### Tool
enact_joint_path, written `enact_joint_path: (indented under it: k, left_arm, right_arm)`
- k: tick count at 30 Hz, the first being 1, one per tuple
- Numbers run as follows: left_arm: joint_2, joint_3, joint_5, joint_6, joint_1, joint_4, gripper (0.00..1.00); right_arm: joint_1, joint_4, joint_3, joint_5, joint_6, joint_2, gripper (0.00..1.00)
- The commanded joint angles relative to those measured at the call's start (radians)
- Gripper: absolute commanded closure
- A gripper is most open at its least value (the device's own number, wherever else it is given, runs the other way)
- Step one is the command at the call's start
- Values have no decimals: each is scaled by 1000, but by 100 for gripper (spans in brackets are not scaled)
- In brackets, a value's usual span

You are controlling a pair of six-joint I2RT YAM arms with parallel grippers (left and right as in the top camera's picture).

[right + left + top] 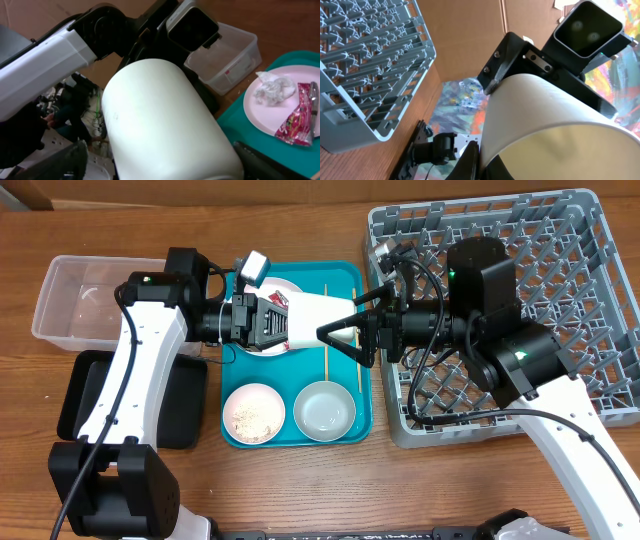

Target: Sort waste into correct bins and load items into the dishwasher

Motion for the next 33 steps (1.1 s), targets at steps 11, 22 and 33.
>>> enact_joint_path:
  k: [11,22,33]
  left_arm:
    - [-19,20,18,34,-13,16,96]
    - [-19,20,8,32,-13,19,0]
    - [-19,20,-161,-5,-11,16,0]
  right_arm:
    - [8,42,18,-160,-6,15,39]
    - [-17,31,18,-129,-6,7,46]
    - [-328,-320,18,124,18,-100,47]
